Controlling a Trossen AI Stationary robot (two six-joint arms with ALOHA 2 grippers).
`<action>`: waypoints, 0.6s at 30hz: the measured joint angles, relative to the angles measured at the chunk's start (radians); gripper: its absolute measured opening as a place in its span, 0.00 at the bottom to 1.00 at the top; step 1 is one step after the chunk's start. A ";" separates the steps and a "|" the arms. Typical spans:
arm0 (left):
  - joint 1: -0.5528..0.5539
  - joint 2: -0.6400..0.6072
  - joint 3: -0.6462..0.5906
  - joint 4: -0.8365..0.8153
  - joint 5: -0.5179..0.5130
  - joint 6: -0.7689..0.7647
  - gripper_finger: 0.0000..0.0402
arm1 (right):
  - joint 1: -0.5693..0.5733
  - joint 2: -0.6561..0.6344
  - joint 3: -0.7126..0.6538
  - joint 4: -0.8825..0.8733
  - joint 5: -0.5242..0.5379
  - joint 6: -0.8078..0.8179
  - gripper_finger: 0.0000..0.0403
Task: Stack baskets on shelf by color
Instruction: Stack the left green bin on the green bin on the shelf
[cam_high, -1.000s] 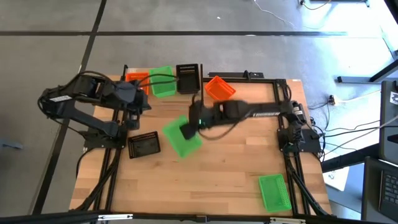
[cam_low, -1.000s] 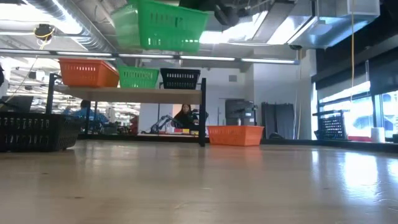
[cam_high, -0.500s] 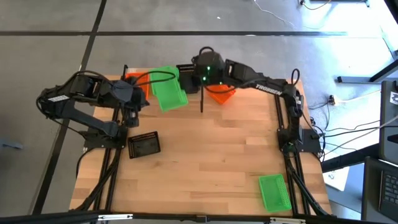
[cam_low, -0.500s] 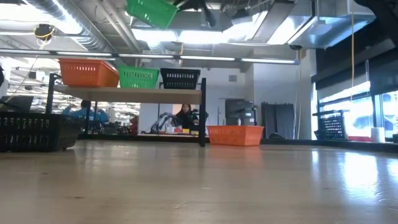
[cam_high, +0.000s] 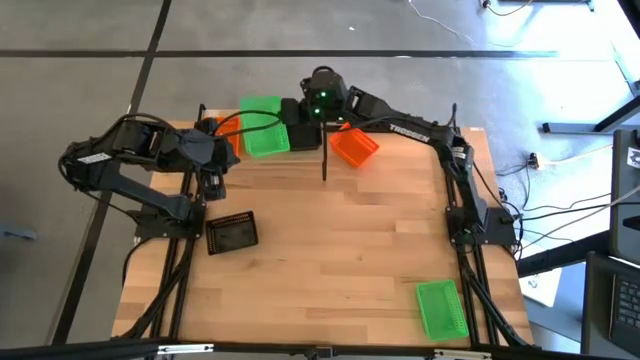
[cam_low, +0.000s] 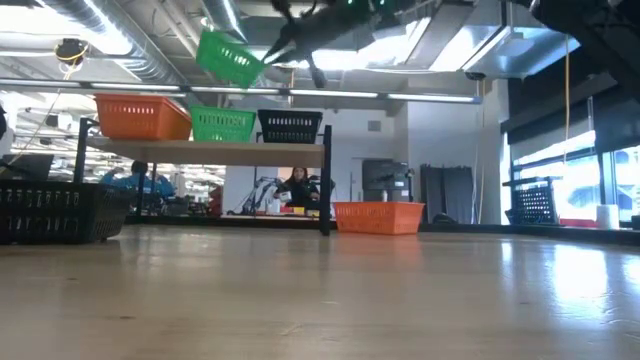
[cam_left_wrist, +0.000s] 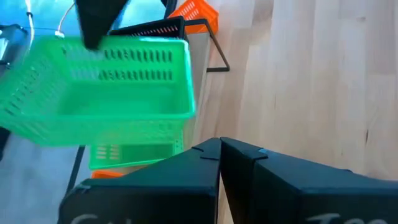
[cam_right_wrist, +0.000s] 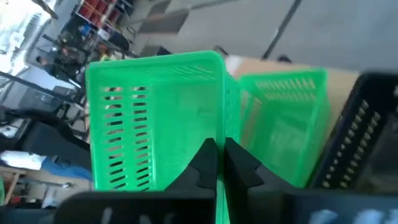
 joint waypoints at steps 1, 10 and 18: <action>0.000 0.000 0.000 0.000 -0.002 0.000 0.00 | -0.003 0.012 0.000 -0.005 -0.010 0.002 0.00; 0.000 0.000 0.000 0.000 -0.030 0.000 0.00 | -0.018 0.054 0.000 -0.003 0.008 -0.011 0.00; 0.000 0.000 0.000 0.000 -0.029 -0.001 0.00 | -0.033 0.048 0.000 0.068 -0.012 -0.024 0.00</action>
